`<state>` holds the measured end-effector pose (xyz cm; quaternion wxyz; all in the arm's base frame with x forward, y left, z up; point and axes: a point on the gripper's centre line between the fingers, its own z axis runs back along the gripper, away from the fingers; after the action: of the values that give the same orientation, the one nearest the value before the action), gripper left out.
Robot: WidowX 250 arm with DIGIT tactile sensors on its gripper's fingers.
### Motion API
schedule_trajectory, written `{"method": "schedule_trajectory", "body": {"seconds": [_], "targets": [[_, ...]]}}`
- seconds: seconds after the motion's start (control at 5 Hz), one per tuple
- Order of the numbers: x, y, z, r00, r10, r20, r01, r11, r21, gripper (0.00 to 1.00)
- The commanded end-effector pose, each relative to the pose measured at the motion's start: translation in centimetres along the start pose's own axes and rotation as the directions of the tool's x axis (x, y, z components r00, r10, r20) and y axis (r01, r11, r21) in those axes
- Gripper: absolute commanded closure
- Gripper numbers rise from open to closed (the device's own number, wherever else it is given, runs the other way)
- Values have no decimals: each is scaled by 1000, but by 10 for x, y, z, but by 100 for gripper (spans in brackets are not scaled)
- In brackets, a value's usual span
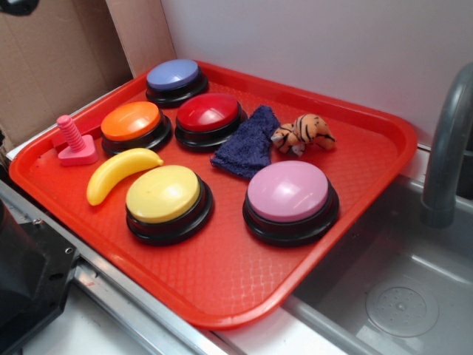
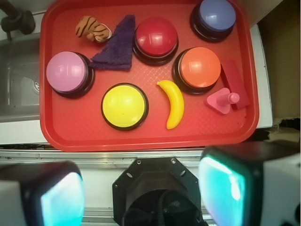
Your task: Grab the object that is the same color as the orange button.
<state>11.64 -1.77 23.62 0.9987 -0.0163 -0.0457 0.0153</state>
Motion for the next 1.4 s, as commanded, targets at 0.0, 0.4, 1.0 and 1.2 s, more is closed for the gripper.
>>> {"method": "schedule_trajectory", "body": {"seconds": [0.0,0.4,1.0,1.2], "targets": [[0,0,0,1000,0,0,0,1000,0,0],[36,-12,-22,998,-54,43,52,997,55,0],[128,-42,-100,993,-89,83,88,996,22,0],[156,-54,-127,992,-87,96,87,996,11,0]]}}
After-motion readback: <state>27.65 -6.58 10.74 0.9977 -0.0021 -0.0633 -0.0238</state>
